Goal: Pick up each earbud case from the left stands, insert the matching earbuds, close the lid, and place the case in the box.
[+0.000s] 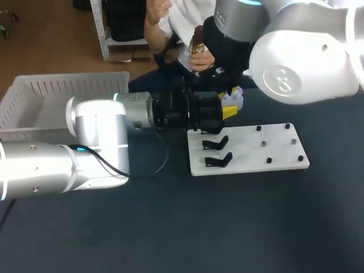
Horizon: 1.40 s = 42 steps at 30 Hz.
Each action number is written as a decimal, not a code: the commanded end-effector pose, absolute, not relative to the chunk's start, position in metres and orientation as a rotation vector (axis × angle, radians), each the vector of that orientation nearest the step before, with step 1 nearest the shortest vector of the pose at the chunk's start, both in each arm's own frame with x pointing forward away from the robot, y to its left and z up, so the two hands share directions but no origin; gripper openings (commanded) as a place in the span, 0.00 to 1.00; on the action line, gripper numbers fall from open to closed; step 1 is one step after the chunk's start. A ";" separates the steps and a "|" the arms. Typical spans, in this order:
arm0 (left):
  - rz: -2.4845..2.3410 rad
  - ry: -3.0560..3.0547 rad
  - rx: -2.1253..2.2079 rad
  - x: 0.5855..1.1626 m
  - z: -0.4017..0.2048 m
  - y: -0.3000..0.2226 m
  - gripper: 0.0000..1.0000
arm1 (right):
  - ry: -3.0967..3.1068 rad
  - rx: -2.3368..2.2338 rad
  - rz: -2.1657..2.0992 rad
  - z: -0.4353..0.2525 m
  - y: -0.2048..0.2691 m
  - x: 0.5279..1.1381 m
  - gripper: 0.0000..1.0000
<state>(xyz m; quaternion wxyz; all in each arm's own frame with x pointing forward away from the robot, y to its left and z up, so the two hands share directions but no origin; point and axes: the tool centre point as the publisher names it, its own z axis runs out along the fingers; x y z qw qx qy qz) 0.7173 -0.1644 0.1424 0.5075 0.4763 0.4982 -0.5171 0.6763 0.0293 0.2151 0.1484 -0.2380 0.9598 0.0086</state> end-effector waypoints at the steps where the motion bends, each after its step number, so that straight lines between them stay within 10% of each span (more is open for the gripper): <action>1: -1.240 1.198 1.142 0.716 0.142 -0.165 0.00 | 2.756 -0.675 0.022 0.211 0.029 0.679 0.00; 42: -1.240 1.198 1.142 0.716 0.142 -0.165 0.00 | 2.758 -0.639 -0.014 0.195 0.019 0.697 0.00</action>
